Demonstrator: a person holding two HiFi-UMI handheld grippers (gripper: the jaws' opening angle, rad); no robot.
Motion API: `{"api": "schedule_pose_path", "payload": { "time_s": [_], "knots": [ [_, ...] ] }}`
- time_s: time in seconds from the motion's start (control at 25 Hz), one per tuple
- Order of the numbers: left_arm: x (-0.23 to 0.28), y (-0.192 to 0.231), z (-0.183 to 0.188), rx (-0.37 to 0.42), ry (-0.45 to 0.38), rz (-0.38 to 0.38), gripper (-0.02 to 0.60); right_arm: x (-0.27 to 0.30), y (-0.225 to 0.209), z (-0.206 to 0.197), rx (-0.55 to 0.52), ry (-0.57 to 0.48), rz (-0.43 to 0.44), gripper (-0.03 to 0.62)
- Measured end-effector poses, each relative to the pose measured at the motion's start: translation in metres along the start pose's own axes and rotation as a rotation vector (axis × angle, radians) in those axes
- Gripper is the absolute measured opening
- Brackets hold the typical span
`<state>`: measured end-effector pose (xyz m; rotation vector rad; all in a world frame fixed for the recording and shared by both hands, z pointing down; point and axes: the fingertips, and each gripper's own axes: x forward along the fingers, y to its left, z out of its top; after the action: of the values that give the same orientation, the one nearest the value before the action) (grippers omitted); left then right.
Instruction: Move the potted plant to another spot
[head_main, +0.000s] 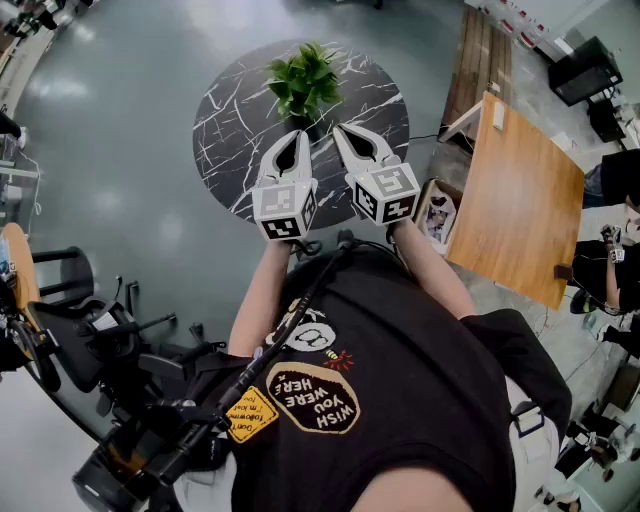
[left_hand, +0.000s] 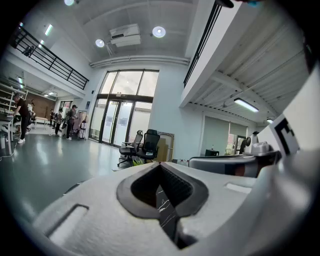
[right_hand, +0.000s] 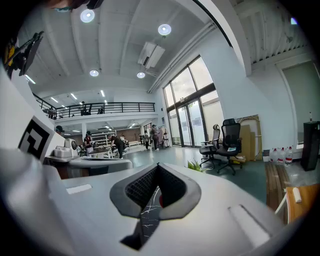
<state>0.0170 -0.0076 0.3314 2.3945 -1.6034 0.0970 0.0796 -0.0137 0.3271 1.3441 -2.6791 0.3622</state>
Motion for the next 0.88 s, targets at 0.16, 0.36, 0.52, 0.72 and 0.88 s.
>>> {"api": "schedule_pose_path", "payload": {
  "time_s": [0.16,0.36,0.52,0.72,0.88],
  "knots": [
    [0.001,-0.002,0.002,0.0,-0.001,-0.002,0.003,-0.001,-0.001,0.003,-0.001,-0.002,-0.002,0.002],
    [-0.001,-0.002,0.002,-0.005,-0.002,0.0,0.003,-0.003,-0.002,0.002,0.001,0.0,-0.005,0.002],
    [-0.002,-0.002,0.002,-0.006,-0.001,0.007,0.005,-0.004,-0.002,0.002,0.0,0.0,-0.002,0.002],
    [-0.004,0.003,-0.004,-0.01,0.007,0.022,0.003,-0.003,0.002,-0.003,0.012,-0.005,0.039,0.002],
    [-0.002,0.011,-0.014,-0.017,0.024,0.037,0.004,0.004,-0.002,-0.016,0.029,0.016,0.054,0.002]
  ]
}}
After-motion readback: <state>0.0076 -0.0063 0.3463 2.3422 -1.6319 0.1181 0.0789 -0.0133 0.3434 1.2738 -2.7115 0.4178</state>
